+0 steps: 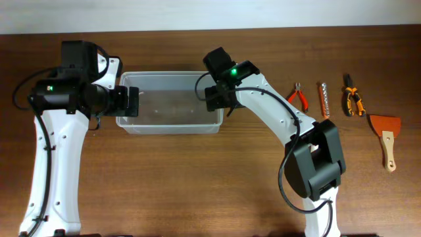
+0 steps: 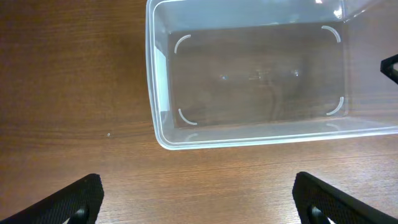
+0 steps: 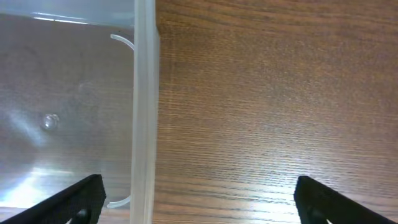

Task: Pack container

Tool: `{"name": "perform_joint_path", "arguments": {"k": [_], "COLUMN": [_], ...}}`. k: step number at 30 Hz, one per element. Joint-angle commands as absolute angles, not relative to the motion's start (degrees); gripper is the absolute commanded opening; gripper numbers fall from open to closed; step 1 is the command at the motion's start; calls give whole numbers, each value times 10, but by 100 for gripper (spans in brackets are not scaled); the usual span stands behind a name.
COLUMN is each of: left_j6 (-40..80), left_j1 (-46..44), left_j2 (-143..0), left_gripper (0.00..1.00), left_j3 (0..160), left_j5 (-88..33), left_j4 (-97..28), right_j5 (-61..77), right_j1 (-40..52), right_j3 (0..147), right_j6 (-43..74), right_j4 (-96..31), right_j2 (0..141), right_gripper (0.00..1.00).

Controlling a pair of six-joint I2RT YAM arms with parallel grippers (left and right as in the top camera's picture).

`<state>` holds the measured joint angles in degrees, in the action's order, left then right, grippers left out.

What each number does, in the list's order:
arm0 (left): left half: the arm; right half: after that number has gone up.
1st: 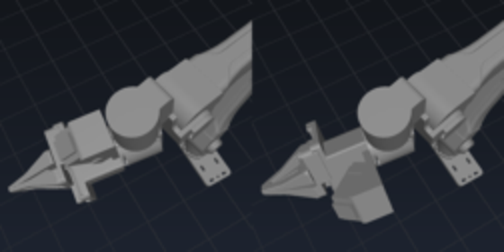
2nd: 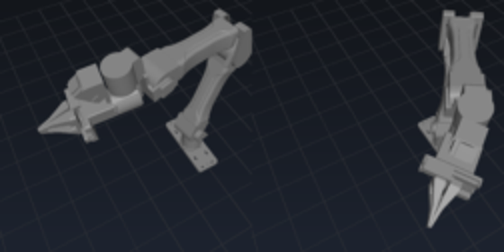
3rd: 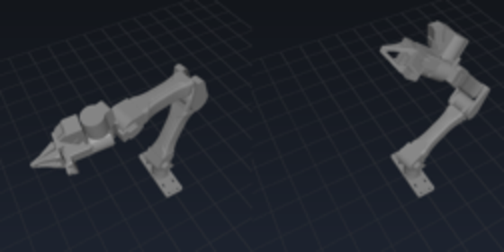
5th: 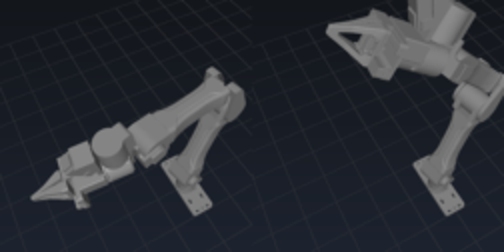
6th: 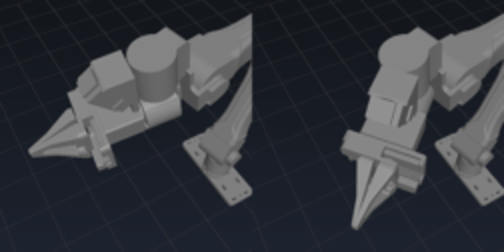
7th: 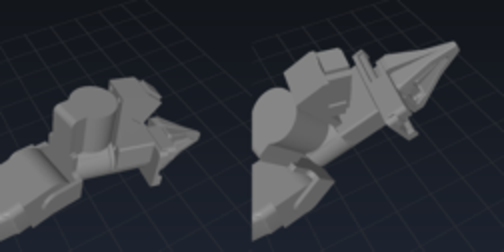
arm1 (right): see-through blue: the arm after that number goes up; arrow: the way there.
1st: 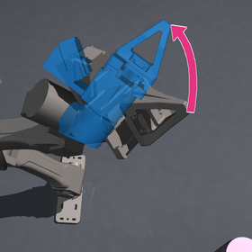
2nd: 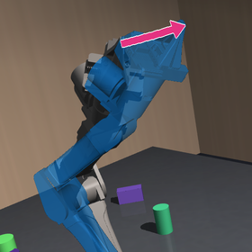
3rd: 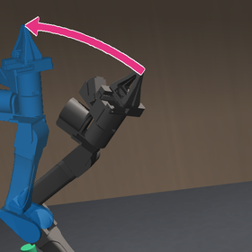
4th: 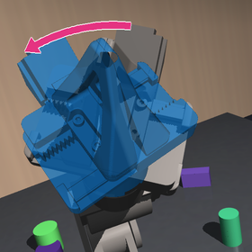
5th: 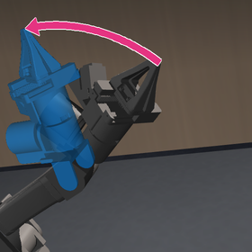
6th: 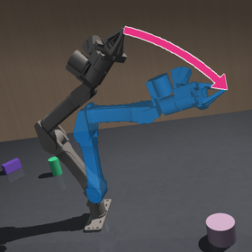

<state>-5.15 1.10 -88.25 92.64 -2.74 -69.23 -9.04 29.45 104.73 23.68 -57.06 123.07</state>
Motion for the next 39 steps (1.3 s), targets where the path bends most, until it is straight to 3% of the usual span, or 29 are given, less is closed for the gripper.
{"name": "perform_joint_path", "arguments": {"k": [1,4,6,8,16,20,26,39], "left_j6": [-53,-52,-52,-52,-52,-53,-53,-53], "left_j1": [13,13,13,13,13,13,13,13], "left_j2": [-884,-884,-884,-884,-884,-884,-884,-884], "left_gripper": [99,99,99,99,99,99,99,99], "left_j3": [937,937,937,937,937,937,937,937], "left_j5": [-26,-26,-26,-26,-26,-26,-25,-25], "left_j4": [-692,-693,-693,-693,-693,-693,-693,-693], "right_j5": [-102,-102,-102,-102,-102,-102,-102,-102], "right_j1": [292,292,292,292,292,292,292,227], "right_j3": [1056,1056,1056,1056,1056,1056,1057,1059], "right_j6": [238,238,238,238,238,238,238,226], "right_j4": [-569,-569,-569,-567,-564,-564,-565,-607], "right_j2": [1233,1233,1233,1233,1233,1233,1233,1227], "right_gripper": [78,67,49,40,25,11,4,4]}}
